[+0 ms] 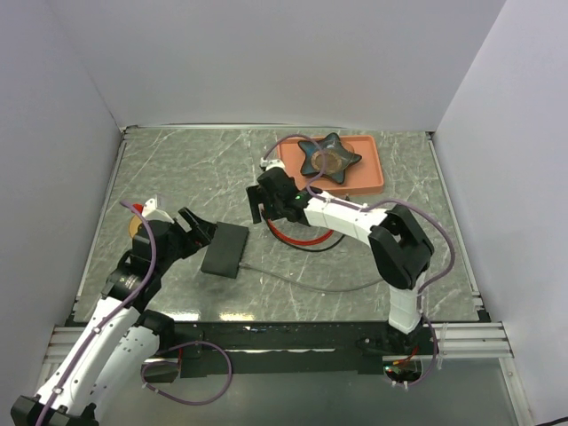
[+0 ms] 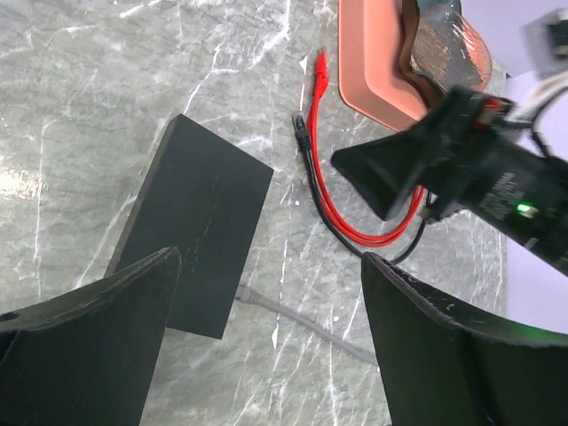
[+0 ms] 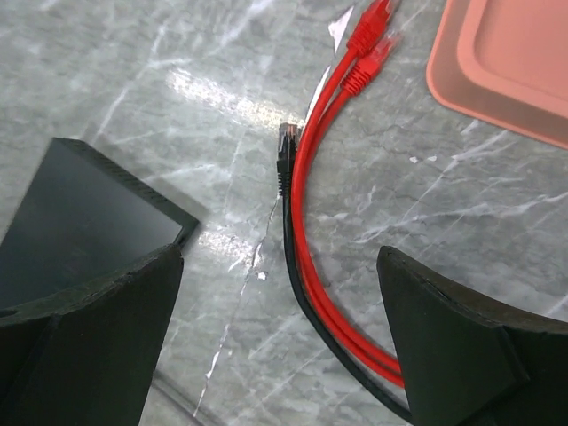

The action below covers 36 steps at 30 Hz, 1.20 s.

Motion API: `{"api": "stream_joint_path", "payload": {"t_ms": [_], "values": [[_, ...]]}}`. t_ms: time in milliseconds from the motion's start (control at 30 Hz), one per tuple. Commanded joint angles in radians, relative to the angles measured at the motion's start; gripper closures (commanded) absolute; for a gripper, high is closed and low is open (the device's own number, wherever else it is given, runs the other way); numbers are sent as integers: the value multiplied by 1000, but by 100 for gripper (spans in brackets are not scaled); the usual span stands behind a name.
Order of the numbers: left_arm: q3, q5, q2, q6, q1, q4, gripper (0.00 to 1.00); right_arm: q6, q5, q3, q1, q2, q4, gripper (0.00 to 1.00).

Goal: Insert the plug into the switch port

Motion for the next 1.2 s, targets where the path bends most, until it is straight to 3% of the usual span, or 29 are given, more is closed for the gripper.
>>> {"api": "stream_joint_path", "payload": {"t_ms": [0, 133, 300, 433, 533, 567, 633, 667, 700, 1167], "values": [[45, 18, -10, -22, 3, -16, 11, 35, 6, 69, -15, 43, -40, 5], [63, -12, -15, -6, 3, -35, 11, 62, 3, 118, -38, 116, -80, 11], [43, 24, -22, -7, 3, -6, 11, 61, -10, 126, -51, 165, -71, 31], [46, 5, -13, -3, 3, -6, 11, 76, -9, 182, -51, 222, -123, 35], [50, 24, -6, 0, 3, -10, 11, 82, -23, 198, -49, 251, -136, 53], [48, 30, -6, 1, 3, -10, 11, 81, -28, 199, -51, 256, -134, 66], [46, 18, -4, 9, 3, -13, 11, 75, -43, 205, -48, 267, -137, 76], [46, 10, -5, 7, 3, -12, 11, 61, -49, 205, -49, 268, -137, 92], [45, 4, -6, 7, 3, -9, 11, 56, -48, 205, -45, 264, -148, 100], [16, 48, 45, 4, 3, 62, 11, -132, -134, -228, -25, -144, -4, 100]]}}
